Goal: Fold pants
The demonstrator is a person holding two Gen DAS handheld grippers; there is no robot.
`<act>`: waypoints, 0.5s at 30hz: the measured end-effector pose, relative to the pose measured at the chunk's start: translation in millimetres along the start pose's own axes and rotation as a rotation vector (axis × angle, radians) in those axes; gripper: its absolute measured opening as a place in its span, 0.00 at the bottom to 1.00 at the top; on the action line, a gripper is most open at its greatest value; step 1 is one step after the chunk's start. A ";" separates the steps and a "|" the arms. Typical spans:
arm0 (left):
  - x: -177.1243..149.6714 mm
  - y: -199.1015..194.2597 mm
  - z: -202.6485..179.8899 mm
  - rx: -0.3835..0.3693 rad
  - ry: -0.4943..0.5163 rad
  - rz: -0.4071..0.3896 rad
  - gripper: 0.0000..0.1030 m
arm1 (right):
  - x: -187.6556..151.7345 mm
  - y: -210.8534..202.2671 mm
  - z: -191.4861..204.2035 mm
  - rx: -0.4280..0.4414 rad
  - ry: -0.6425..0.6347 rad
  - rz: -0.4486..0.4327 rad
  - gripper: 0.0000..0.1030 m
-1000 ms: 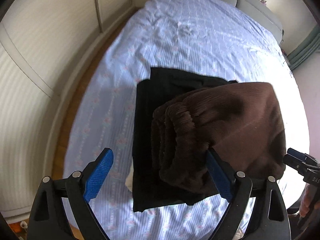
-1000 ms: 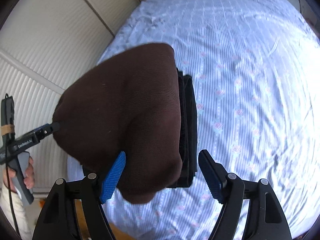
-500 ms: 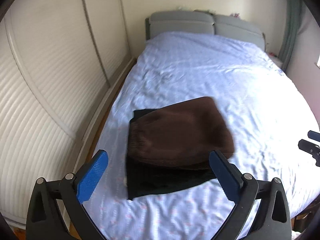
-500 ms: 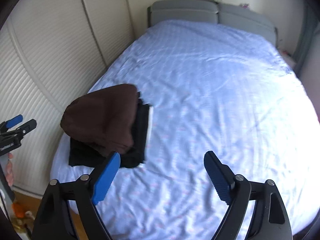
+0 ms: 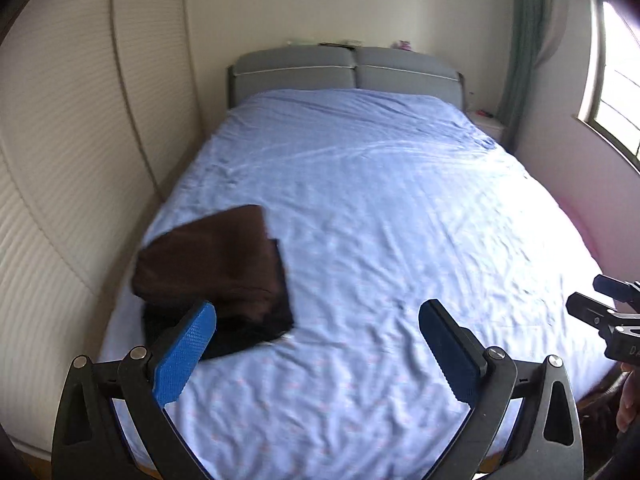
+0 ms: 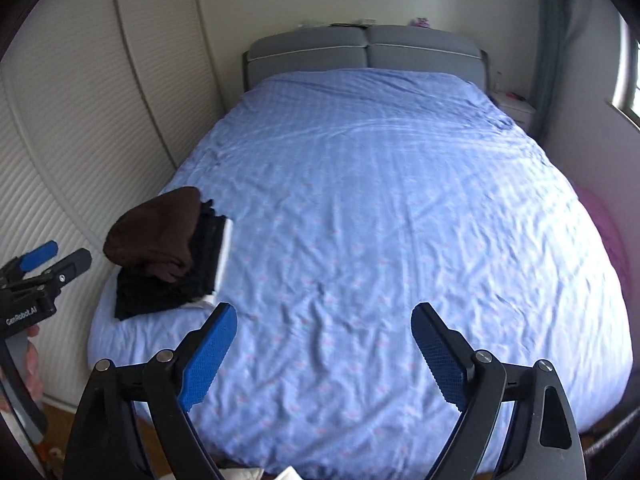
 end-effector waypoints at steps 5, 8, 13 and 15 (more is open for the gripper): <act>-7.0 -15.0 -58.1 -0.026 0.047 -0.008 1.00 | -17.9 -28.3 -48.5 -0.001 0.033 -0.004 0.87; -9.0 -27.6 -91.3 -0.040 0.042 -0.022 1.00 | -23.5 -45.1 -73.3 0.004 0.041 -0.012 0.87; -12.6 -48.6 -136.0 -0.048 0.049 -0.048 1.00 | -26.8 -70.5 -109.0 0.013 0.049 -0.052 0.87; -13.6 -54.2 -148.1 -0.051 0.048 -0.057 1.00 | -27.7 -78.3 -119.8 0.020 0.052 -0.061 0.87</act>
Point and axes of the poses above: each gripper's, at about its wrist camera, not at the fingertips, and y roughly the way its jaws point, z to its left, x to its top, the point moved 2 cm from there along y, roughly the way its jaws point, and after that the axes turned 3 degrees about -z, right-handed, at the moved point
